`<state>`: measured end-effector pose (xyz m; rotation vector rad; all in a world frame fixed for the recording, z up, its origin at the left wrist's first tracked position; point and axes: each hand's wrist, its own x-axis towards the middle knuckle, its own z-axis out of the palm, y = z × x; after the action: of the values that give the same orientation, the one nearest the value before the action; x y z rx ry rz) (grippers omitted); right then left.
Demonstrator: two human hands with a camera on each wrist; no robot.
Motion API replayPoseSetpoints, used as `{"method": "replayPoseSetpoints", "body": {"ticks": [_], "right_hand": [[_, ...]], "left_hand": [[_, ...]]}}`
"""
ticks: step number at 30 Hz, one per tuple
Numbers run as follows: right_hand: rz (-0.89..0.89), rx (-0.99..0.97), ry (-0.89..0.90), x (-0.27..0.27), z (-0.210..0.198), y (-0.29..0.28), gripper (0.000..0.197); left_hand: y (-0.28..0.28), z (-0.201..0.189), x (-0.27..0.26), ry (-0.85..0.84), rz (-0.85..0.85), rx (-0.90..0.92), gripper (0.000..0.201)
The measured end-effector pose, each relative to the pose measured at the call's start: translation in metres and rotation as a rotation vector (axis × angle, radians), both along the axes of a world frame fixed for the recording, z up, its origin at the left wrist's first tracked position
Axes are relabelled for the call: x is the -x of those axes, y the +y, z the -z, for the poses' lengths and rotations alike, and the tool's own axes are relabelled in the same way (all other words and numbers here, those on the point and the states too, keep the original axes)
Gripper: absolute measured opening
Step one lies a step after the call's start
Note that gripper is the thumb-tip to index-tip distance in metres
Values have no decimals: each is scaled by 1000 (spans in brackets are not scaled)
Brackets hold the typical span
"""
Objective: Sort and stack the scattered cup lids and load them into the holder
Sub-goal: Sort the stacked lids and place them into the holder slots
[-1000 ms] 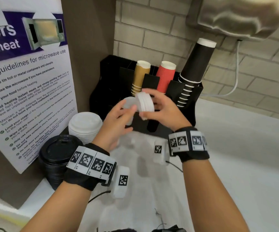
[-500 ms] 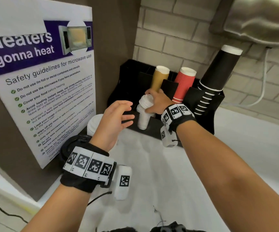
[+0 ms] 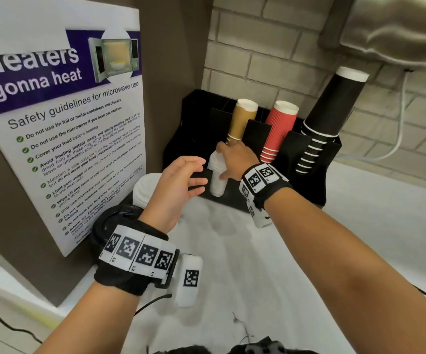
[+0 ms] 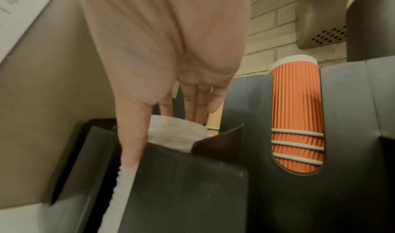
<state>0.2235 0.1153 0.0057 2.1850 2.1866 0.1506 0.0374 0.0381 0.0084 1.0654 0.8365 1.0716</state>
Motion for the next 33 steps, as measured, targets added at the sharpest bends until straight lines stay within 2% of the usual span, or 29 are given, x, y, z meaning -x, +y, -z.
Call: {"method": "replayPoseSetpoints", "body": {"ticks": [2, 5, 12, 16, 21, 23, 24, 27, 28, 30, 33], "right_hand": [[0, 43, 30, 1, 2, -2, 73], [-18, 70, -26, 3, 8, -5, 66], [23, 35, -71, 2, 14, -12, 74], [25, -14, 25, 1, 10, -15, 71], [26, -60, 134, -4, 6, -29, 81], [38, -99, 287, -8, 1, -38, 81], [53, -129, 431, -11, -2, -45, 79], [193, -290, 986, -31, -9, -78, 65], [269, -335, 1085, -40, -8, -94, 57], [433, -364, 1099, -64, 1, -128, 38], [683, -175, 827, -96, 21, -176, 29]], "left_hand": [[0, 1, 0, -1, 0, 1, 17], [0, 3, 0, -4, 2, 1, 18], [0, 6, 1, -9, 3, -5, 20], [0, 7, 0, -5, 11, -10, 19], [-5, 9, -3, -1, 37, -12, 19], [-7, 11, -5, 1, 47, -8, 19], [-8, 12, -5, 4, 54, -8, 18], [-11, 16, -8, 30, 93, -16, 18], [-12, 19, -8, 40, 110, -16, 17], [-14, 25, -11, 60, 147, -12, 17], [-19, 33, -18, 97, 200, -6, 16]]}}
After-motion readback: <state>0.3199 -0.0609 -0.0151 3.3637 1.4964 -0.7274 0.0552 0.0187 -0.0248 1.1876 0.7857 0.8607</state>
